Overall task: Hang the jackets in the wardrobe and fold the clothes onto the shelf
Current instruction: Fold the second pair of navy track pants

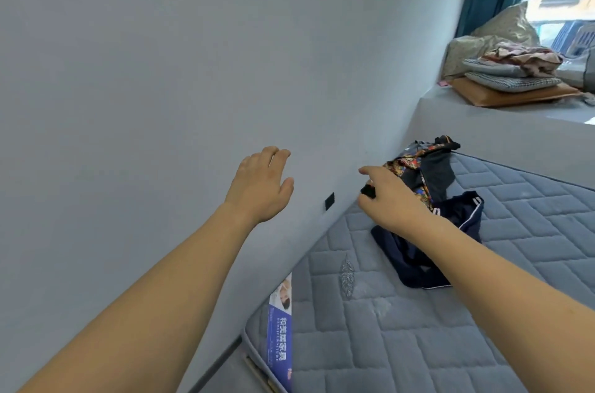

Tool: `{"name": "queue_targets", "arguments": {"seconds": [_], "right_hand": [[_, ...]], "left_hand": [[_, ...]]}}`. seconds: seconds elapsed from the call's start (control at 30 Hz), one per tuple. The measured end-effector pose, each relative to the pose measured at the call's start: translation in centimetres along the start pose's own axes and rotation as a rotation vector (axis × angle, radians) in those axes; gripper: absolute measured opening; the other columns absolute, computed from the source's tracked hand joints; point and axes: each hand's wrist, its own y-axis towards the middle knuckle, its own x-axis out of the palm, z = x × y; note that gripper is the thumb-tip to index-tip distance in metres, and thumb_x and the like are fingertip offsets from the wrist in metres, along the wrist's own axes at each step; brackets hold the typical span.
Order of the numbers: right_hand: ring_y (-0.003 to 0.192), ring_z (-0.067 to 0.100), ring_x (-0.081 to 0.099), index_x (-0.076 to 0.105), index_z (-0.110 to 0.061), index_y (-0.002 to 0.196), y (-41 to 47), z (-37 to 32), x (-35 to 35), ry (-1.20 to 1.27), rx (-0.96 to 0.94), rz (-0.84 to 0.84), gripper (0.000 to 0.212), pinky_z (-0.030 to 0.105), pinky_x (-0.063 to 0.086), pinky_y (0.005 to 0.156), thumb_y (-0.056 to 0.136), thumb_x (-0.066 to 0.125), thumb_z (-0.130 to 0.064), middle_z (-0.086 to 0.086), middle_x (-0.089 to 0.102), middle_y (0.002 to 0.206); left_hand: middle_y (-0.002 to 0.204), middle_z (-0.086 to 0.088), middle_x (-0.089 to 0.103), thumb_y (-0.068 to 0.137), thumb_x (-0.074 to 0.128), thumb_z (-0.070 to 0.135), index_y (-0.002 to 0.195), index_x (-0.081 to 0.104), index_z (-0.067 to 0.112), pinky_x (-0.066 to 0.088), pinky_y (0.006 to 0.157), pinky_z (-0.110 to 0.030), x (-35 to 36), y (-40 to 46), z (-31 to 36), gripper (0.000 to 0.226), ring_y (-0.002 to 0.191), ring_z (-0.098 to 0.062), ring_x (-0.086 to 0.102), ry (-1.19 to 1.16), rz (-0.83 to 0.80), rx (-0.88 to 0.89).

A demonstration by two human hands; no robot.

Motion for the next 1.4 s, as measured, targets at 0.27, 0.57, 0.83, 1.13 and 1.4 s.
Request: {"name": "queue_targets", "arguments": {"seconds": [0.27, 0.57, 0.83, 1.13, 1.4], "right_hand": [[0.134, 0.025, 0.041, 0.041, -0.011, 0.143, 6.9, 17.0, 6.4, -0.086, 0.307, 0.025, 0.056, 0.035, 0.034, 0.107, 0.09, 0.057, -0.019, 0.007, 0.044, 0.146], [0.144, 0.031, 0.023, 0.032, -0.016, 0.149, 8.8, 42.3, 17.8, -0.438, 0.64, 0.022, 0.071, 0.051, 0.019, 0.117, 0.085, 0.058, -0.033, 0.011, 0.025, 0.157], [0.146, 0.031, -0.026, -0.018, -0.055, 0.145, 6.8, 62.3, 28.0, -0.427, 0.951, -0.197, 0.077, 0.074, -0.004, 0.106, 0.083, 0.018, -0.083, -0.003, -0.031, 0.158], [0.149, 0.04, 0.006, 0.032, -0.038, 0.15, 4.7, 66.1, 35.1, -0.607, 0.778, 0.107, 0.071, 0.077, -0.001, 0.106, 0.082, 0.041, -0.057, 0.007, 0.014, 0.162], [0.149, 0.041, 0.007, 0.033, -0.038, 0.15, 4.5, 66.7, 35.7, -0.632, 0.754, 0.167, 0.073, 0.077, -0.003, 0.107, 0.08, 0.045, -0.054, 0.007, 0.016, 0.162]], "left_hand": [[0.147, -0.01, 0.039, 0.098, 0.047, 0.03, 0.144, 0.041, 0.012, 0.032, 0.109, -0.041, 19.9, 13.0, 2.7, 0.05, 0.126, -0.031, 0.044, -0.13, -0.249, 0.183], [0.156, -0.007, 0.021, 0.091, 0.052, 0.029, 0.15, 0.027, 0.018, 0.033, 0.11, -0.044, 49.0, 17.3, 10.3, 0.065, 0.138, -0.029, 0.03, -0.214, -0.667, 0.225], [0.148, 0.009, -0.049, 0.061, 0.08, 0.066, 0.141, -0.031, 0.054, 0.02, 0.099, -0.082, 68.1, 19.2, 22.0, 0.137, 0.142, -0.031, -0.038, -0.141, -1.106, 0.234], [0.132, 0.009, -0.064, 0.024, 0.075, 0.083, 0.126, -0.044, 0.061, -0.009, 0.081, -0.09, 75.5, 18.0, 23.0, 0.159, 0.116, -0.03, -0.064, -0.039, -1.137, 0.184], [0.132, 0.005, -0.064, 0.025, 0.075, 0.085, 0.126, -0.046, 0.058, -0.007, 0.082, -0.09, 75.0, 18.5, 23.6, 0.16, 0.116, -0.033, -0.063, 0.008, -1.198, 0.16]]}}
